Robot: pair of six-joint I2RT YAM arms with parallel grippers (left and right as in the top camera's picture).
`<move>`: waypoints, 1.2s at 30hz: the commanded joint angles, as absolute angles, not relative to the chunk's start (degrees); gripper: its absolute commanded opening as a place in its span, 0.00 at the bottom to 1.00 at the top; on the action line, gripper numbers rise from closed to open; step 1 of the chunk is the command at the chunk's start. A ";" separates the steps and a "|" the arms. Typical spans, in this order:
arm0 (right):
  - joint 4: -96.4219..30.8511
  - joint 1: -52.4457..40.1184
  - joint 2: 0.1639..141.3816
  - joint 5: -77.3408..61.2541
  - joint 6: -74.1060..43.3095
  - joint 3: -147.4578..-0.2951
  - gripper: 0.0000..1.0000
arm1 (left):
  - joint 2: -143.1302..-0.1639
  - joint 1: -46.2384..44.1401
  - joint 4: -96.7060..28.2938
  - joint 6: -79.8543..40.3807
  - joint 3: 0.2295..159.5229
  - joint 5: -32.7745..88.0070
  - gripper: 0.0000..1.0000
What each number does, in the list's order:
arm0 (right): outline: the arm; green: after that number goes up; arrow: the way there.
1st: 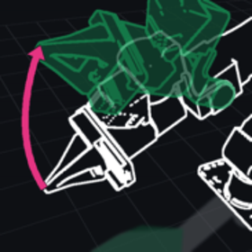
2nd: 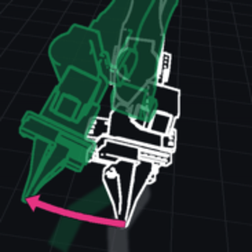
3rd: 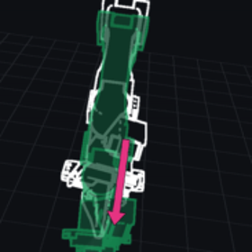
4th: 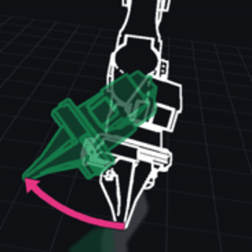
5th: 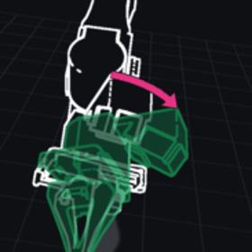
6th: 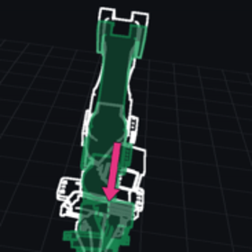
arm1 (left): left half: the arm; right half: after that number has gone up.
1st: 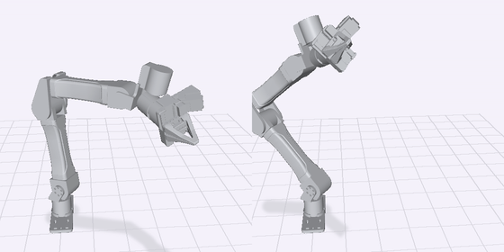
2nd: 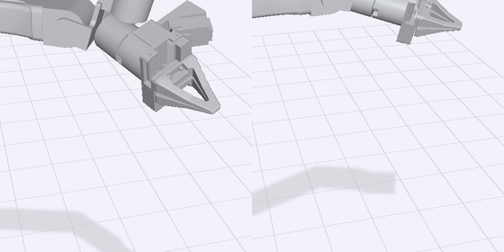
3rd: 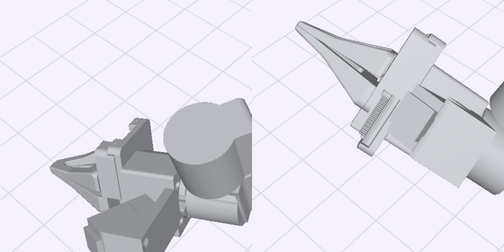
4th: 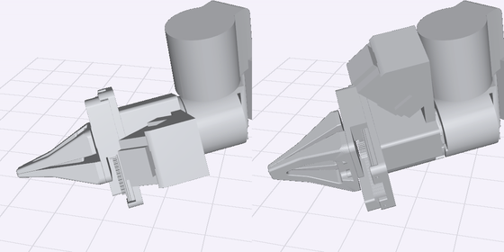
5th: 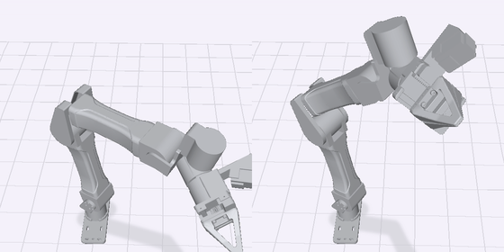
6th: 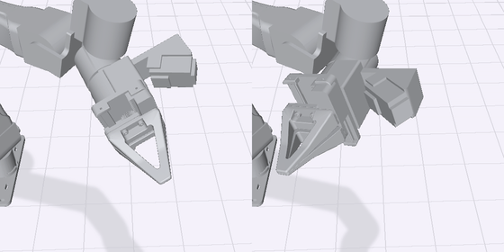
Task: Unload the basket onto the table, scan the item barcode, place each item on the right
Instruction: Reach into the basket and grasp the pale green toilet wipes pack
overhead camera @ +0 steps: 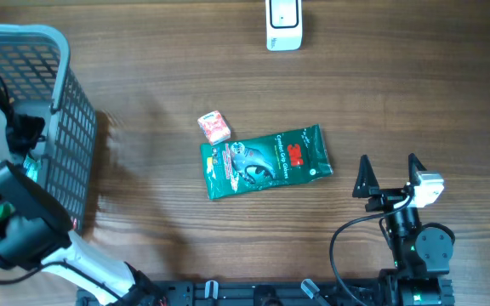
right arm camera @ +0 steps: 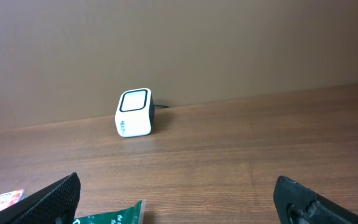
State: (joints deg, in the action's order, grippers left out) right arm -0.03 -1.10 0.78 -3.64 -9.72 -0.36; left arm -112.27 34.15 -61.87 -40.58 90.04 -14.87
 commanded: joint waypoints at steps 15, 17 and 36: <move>0.14 -1.43 0.54 -4.27 -9.02 -0.30 1.00 | -122.80 34.89 -61.49 -36.21 89.91 -20.40 0.20; 0.14 -1.43 0.54 -4.27 -8.99 -0.30 1.00 | -122.63 34.89 -61.95 -36.21 89.97 -20.10 0.04; 0.14 -1.43 0.54 -4.27 -8.99 -0.30 1.00 | -81.43 27.73 -60.60 -36.45 95.15 -2.02 0.04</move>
State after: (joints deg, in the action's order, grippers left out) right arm -0.03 -1.10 0.78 -3.64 -9.72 -0.36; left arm -88.66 31.81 -61.25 -35.94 94.24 -7.35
